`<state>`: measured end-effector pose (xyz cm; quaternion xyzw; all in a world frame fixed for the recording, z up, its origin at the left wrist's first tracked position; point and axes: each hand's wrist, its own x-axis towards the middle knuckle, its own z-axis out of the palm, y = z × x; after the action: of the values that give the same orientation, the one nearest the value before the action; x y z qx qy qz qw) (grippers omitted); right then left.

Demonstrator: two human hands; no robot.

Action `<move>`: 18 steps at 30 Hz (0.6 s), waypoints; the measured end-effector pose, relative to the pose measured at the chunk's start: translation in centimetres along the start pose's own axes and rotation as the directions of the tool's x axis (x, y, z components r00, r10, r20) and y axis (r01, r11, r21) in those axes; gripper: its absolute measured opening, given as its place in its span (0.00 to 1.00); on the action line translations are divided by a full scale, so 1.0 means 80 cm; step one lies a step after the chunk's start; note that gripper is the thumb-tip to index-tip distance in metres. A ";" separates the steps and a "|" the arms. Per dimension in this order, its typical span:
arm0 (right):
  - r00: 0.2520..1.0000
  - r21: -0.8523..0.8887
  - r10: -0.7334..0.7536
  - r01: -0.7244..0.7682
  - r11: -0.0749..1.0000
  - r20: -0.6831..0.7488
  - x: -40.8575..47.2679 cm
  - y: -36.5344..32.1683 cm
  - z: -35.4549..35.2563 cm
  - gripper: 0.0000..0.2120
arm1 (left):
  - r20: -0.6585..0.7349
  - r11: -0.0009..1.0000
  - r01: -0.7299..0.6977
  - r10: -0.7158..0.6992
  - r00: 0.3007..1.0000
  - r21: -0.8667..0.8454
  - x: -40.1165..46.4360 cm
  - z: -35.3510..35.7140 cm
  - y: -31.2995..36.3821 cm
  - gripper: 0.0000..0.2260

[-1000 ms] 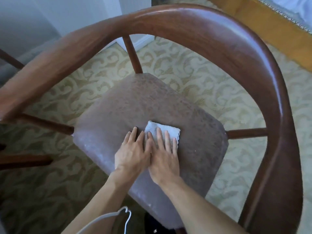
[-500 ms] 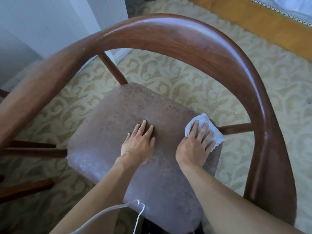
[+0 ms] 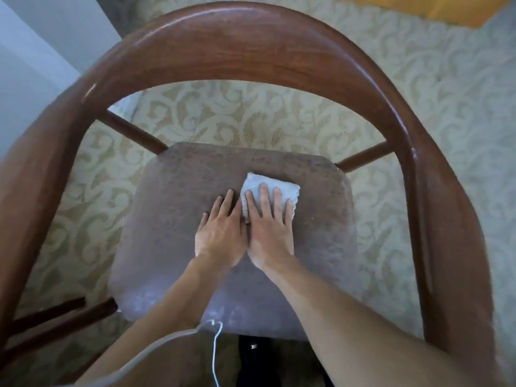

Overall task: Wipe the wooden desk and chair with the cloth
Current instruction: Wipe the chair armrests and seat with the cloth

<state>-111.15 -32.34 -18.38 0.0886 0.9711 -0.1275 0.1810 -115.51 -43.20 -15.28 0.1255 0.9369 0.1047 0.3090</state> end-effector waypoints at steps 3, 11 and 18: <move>0.998 0.007 0.060 -0.059 0.998 -0.036 -0.004 0.010 0.005 0.36 | -0.033 0.999 -0.029 0.030 0.999 0.018 -0.001 0.004 -0.004 0.26; 0.860 0.142 0.502 -0.488 0.861 -0.090 -0.019 0.090 -0.005 0.32 | -0.040 0.981 -0.158 0.163 0.986 0.110 0.032 0.009 0.036 0.25; 0.992 0.145 0.124 -0.119 0.982 -0.023 -0.063 -0.013 0.037 0.32 | -0.024 0.996 -0.088 0.089 0.996 0.026 0.037 0.009 0.042 0.27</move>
<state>-105.80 -34.82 -18.95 0.1624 0.9551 -0.1841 0.1660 -116.78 -39.04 -16.53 0.1694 0.9355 0.1082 0.2907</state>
